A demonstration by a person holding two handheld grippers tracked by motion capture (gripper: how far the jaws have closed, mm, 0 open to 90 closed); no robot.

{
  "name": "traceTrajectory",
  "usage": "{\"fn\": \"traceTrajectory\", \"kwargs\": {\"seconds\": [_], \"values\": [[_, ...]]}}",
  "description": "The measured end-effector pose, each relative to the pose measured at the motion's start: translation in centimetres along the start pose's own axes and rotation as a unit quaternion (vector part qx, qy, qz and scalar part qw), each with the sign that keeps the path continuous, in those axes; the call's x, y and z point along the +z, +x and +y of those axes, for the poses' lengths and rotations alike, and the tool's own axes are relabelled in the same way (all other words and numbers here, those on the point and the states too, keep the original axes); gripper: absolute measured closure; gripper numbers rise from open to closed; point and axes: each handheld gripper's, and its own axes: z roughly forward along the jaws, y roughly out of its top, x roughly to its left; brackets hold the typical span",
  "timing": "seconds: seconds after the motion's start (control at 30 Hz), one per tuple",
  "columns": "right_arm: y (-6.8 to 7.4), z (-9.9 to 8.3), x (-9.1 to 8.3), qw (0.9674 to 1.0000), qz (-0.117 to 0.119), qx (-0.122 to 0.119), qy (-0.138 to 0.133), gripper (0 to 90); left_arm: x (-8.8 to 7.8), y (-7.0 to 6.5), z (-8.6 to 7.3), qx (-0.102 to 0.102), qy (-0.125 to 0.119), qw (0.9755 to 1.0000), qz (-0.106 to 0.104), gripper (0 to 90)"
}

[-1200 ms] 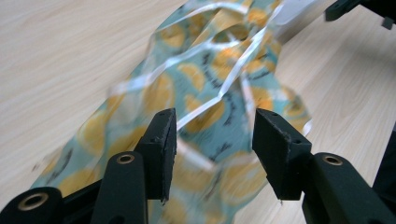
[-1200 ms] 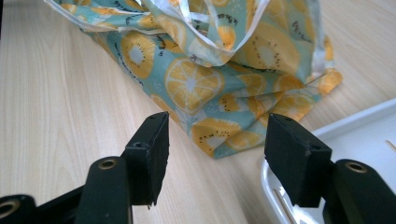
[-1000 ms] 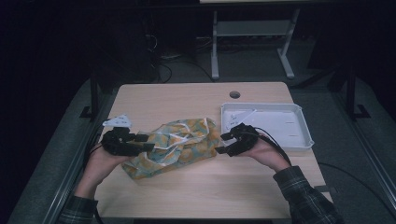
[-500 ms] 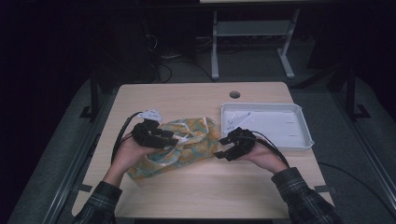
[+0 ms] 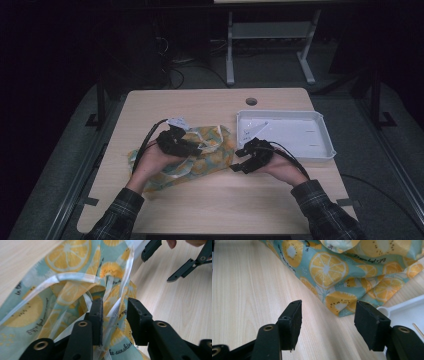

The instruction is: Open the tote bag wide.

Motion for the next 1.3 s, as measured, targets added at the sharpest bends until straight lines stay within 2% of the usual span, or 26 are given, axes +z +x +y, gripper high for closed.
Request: {"fn": "traceTrajectory", "kwargs": {"seconds": [0.2,0.4,0.5,0.6,0.67,0.87,1.03,1.17,1.23,1.3], "values": [[-0.2,-0.1,0.0,1.0000,-0.002,-0.008,-0.001,38.0,-0.1,0.2,0.0,0.002,-0.001,0.9999,-0.010,88.1],[-0.2,-0.1,0.1,1.0000,-0.001,-0.008,0.001,38.1,-1.0,0.0,0.2,0.003,-0.018,0.9998,-0.010,89.6],[0.0,-0.1,0.1,1.0000,0.003,0.003,0.004,38.1,-2.1,0.0,0.4,0.006,-0.037,0.9993,-0.007,89.6],[-0.1,-0.1,0.1,1.0000,0.000,-0.010,0.002,38.0,-3.4,0.0,0.5,0.005,-0.056,0.9984,-0.003,89.6],[-0.2,-0.1,0.1,1.0000,0.000,-0.007,0.002,38.0,-4.1,0.1,0.5,0.002,-0.068,0.9977,0.003,89.6],[0.0,-0.1,0.2,1.0000,0.005,0.002,0.005,38.0,-6.1,1.5,-0.2,-0.018,-0.090,0.9954,0.025,89.6],[0.0,-0.1,0.3,1.0000,0.006,-0.001,0.006,38.0,-7.7,2.7,-1.0,-0.036,-0.111,0.9922,0.043,89.6],[-0.2,-0.1,0.3,0.9999,0.004,-0.008,0.005,38.0,-8.7,3.8,-1.5,-0.048,-0.117,0.9902,0.060,89.6],[-0.1,-0.1,0.3,1.0000,0.006,0.003,0.006,37.8,-8.9,4.6,-1.6,-0.055,-0.118,0.9892,0.067,89.6],[-0.3,-0.2,0.4,0.9999,0.003,-0.010,0.009,37.8,-9.0,5.6,-1.4,-0.059,-0.116,0.9887,0.073,89.6]]}}
